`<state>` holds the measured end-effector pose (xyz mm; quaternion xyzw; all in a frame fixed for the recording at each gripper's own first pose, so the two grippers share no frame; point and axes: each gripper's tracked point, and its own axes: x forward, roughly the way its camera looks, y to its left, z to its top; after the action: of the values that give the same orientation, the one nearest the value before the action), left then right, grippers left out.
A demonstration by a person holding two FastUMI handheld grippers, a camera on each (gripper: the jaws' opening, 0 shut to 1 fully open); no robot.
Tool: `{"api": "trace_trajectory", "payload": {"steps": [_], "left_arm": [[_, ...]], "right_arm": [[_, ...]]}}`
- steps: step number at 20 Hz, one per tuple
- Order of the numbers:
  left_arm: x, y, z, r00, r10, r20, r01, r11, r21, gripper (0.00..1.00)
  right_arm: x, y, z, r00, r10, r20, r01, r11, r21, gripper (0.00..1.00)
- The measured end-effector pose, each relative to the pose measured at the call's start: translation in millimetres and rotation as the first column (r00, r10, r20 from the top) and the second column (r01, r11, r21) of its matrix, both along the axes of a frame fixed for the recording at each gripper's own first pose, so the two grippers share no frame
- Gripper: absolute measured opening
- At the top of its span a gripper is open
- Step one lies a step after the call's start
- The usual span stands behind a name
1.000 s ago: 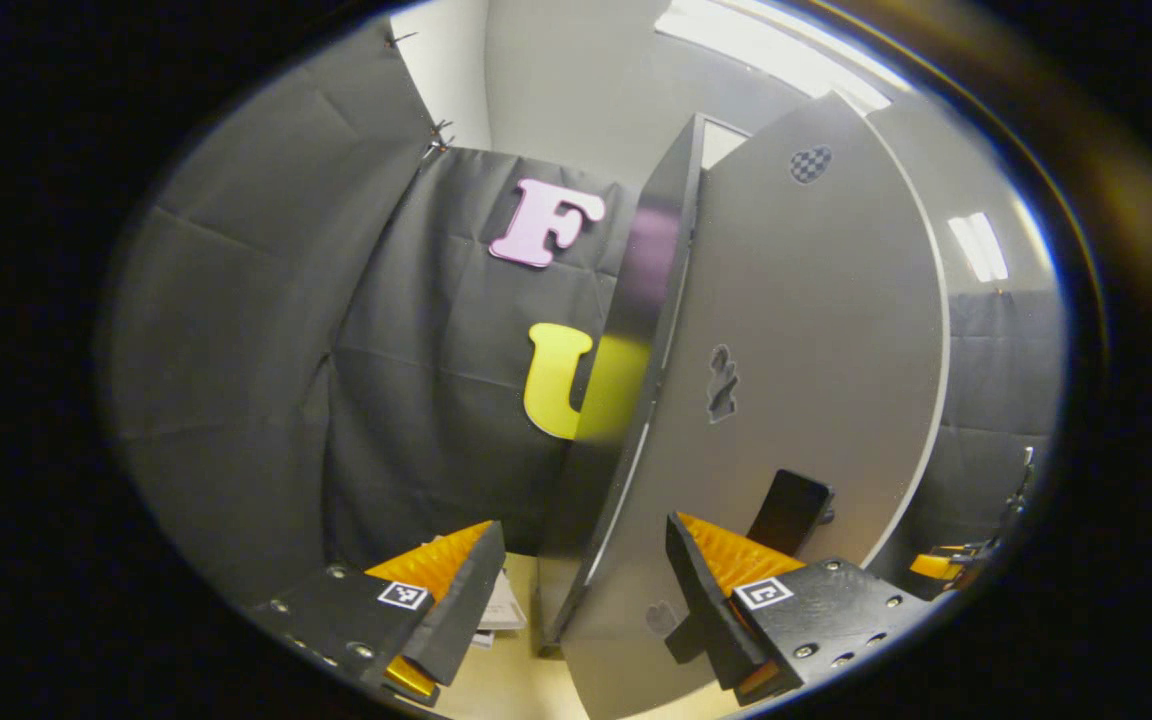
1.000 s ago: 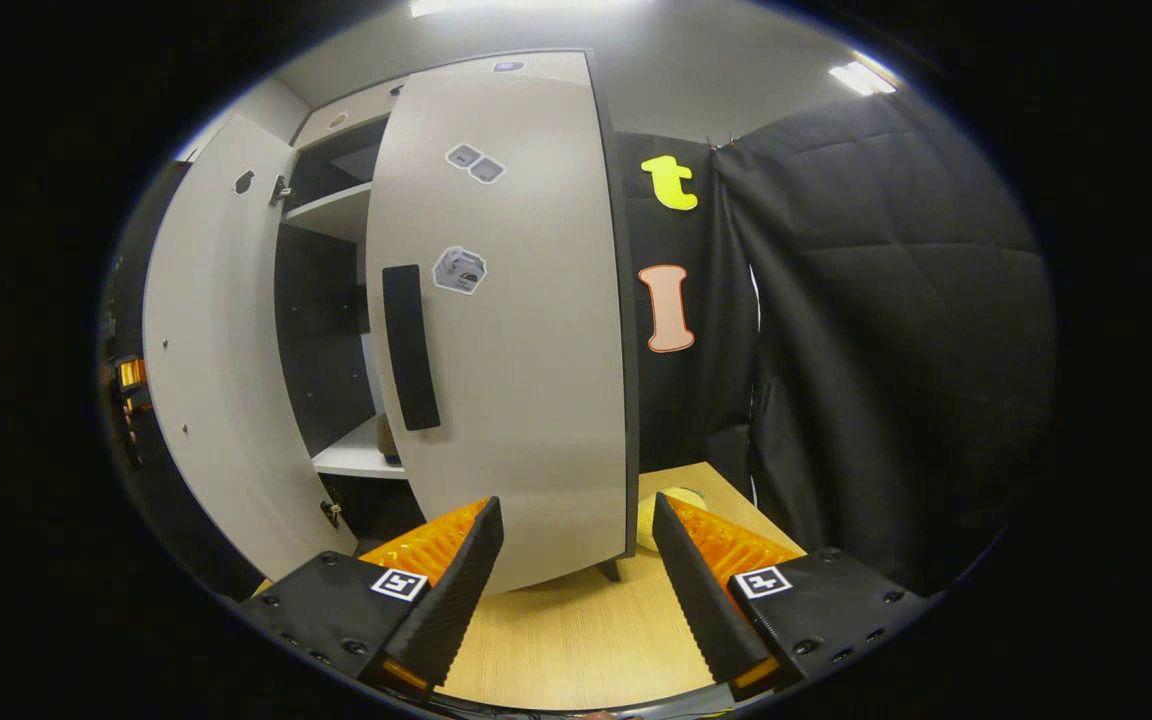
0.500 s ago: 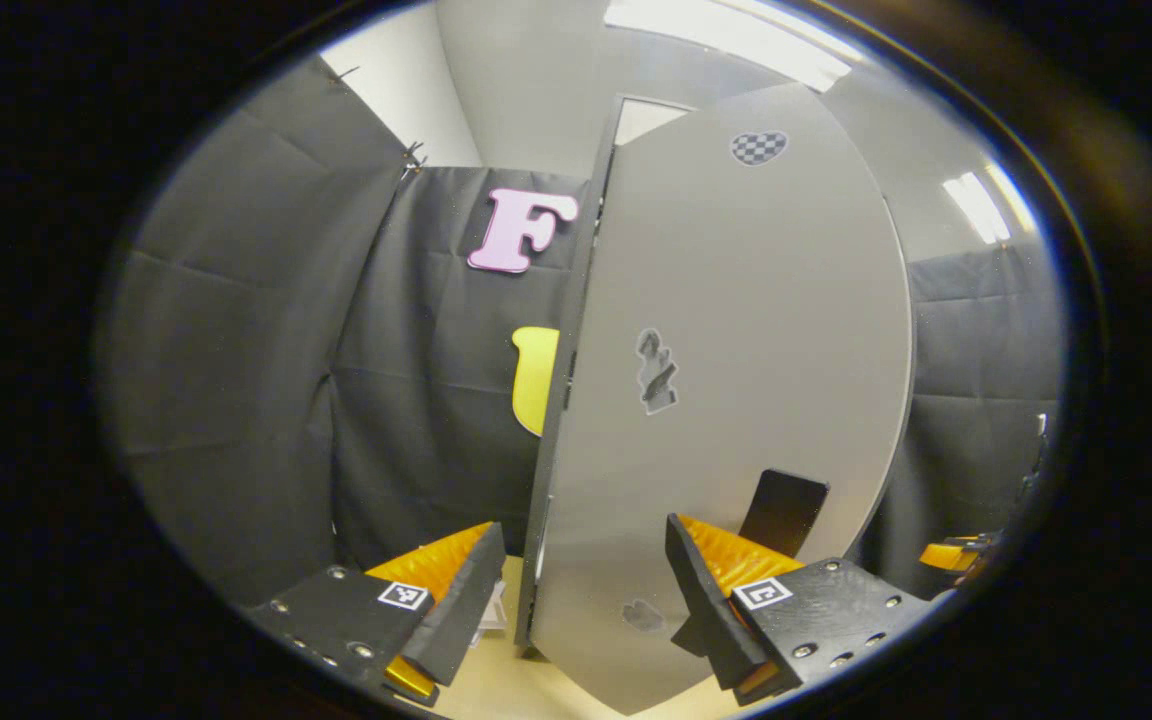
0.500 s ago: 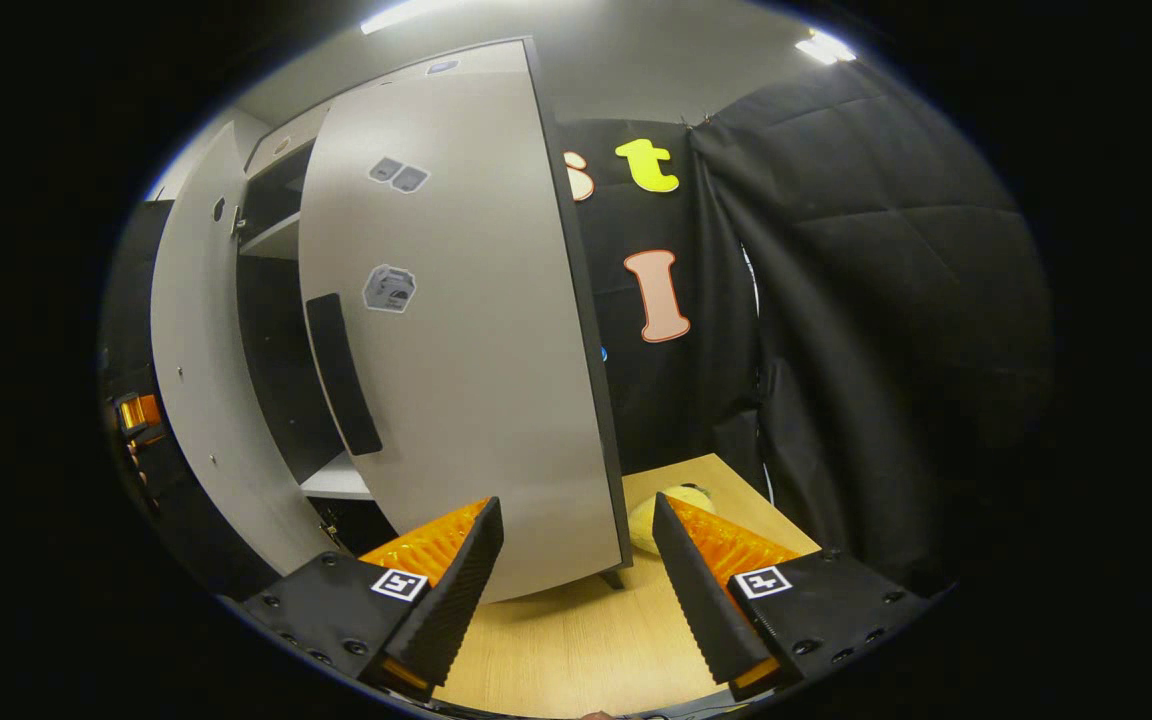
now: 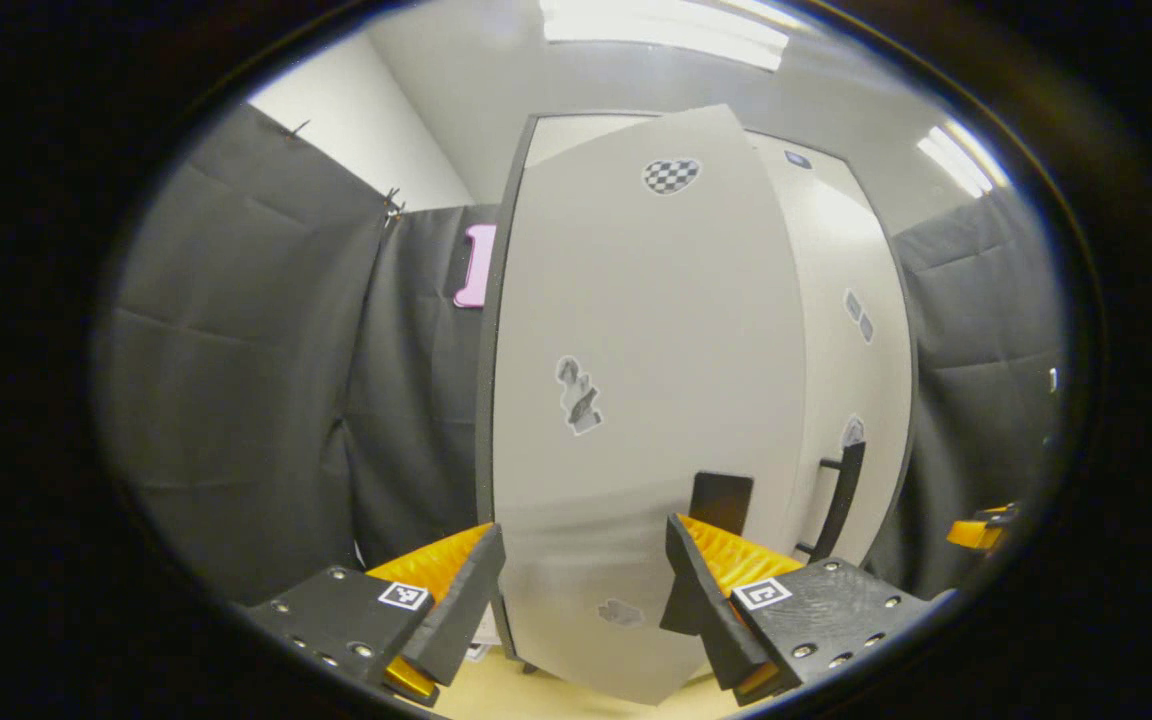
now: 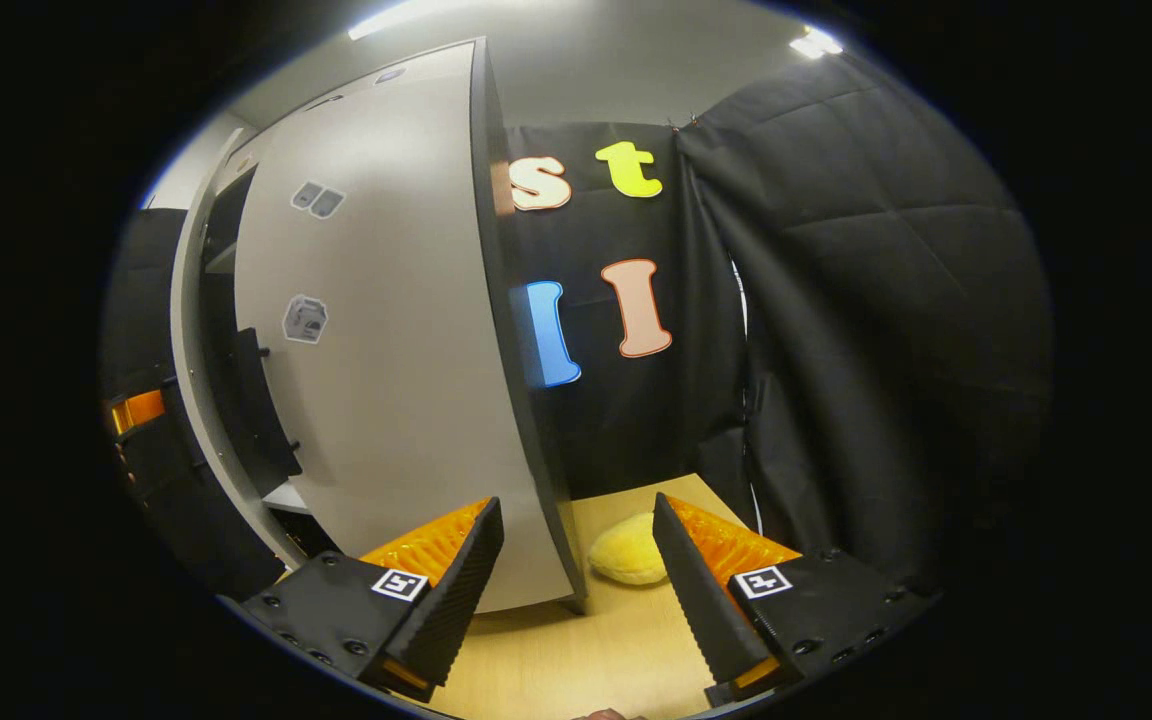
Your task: Grab one shoe with the right hand and put it into the shoe cabinet, grab the other shoe with the left hand and put it into the shoe cabinet; then close the right door with the right hand and the left door with the left hand.
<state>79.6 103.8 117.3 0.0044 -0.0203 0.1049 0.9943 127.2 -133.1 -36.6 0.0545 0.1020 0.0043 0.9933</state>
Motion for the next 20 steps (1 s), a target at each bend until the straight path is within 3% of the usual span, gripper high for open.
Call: {"api": "trace_trajectory", "payload": {"steps": [2,3,10,11,15,16,20], "left_arm": [[-14,-10,3,1.0,0.008,0.022,-0.008,1.0,-0.007,0.99],[-22,-17,4,1.0,0.0,0.03,0.0,1.0,-0.011,0.99],[-56,-16,-1,0.999,0.014,0.041,-0.012,0.999,-0.043,0.98],[-62,-13,-2,0.999,0.016,0.043,-0.014,0.998,-0.054,0.98],[-79,-6,-14,0.998,0.004,0.057,0.003,0.993,-0.118,0.99],[-84,-4,-19,0.999,-0.002,0.054,0.009,0.991,-0.131,0.99],[-93,5,-40,0.998,-0.023,0.052,0.033,0.982,-0.184,0.99]], "right_arm": [[5,-3,-2,1.0,0.026,0.0,-0.026,1.0,-0.006,0.92],[7,-4,-2,1.0,0.025,0.003,-0.025,1.0,-0.011,0.95],[4,-1,9,0.998,-0.044,0.04,0.047,0.995,-0.09,0.95],[1,7,10,0.999,-0.03,0.034,0.033,0.996,-0.079,0.92],[-16,28,24,0.998,0.006,0.061,0.0,0.995,-0.103,0.95],[-19,36,22,0.998,0.019,0.057,-0.012,0.994,-0.11,0.92],[-43,77,11,0.996,0.091,0.006,-0.09,0.992,-0.088,0.95]]}}
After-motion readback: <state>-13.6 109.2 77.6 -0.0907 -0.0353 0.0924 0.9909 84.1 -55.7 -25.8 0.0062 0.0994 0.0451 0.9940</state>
